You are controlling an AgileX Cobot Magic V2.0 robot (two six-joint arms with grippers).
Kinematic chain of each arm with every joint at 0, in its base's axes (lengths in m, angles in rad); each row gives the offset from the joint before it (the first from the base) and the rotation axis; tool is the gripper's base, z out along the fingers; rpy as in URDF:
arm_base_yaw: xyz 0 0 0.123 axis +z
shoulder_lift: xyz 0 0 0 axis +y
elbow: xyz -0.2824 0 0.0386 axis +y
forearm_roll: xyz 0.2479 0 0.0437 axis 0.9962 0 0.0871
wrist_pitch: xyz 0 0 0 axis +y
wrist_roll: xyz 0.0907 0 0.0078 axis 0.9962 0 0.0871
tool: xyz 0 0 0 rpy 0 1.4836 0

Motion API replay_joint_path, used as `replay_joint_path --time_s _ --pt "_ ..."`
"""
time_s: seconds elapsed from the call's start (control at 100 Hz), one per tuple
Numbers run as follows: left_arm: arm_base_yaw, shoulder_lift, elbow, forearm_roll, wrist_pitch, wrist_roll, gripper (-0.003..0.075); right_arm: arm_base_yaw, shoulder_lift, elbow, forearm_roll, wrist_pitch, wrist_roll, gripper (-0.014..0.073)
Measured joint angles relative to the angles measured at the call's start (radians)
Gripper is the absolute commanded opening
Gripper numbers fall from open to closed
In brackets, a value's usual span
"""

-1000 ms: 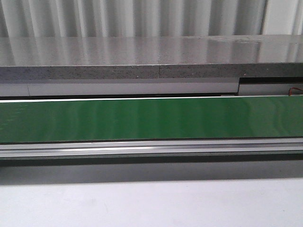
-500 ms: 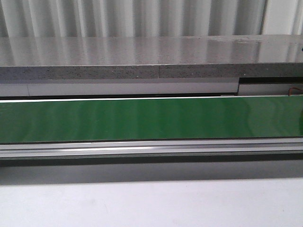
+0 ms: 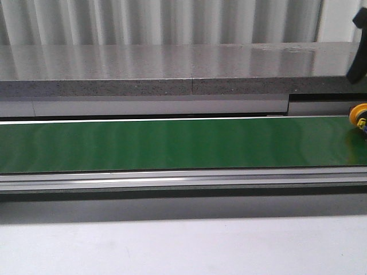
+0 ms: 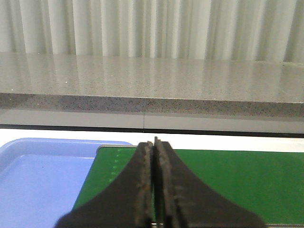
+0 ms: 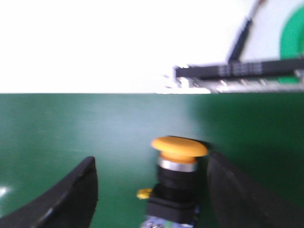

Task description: Move button from right to left

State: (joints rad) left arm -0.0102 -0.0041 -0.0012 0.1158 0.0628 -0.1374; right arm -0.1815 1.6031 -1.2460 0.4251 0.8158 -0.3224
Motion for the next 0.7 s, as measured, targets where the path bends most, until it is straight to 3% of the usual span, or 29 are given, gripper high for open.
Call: replay_joint_path --time_s 0.3,0.7 --pt "0.0 0.0 0.0 0.0 0.0 0.0 -0.002 0.133 -0.258 0.035 -0.056 -0.014 -0.009 0.0501" --pt "0.0 0.0 0.0 0.0 0.0 0.0 -0.002 0.14 -0.68 0.332 -0.191 -0.095 0.038 0.0501"
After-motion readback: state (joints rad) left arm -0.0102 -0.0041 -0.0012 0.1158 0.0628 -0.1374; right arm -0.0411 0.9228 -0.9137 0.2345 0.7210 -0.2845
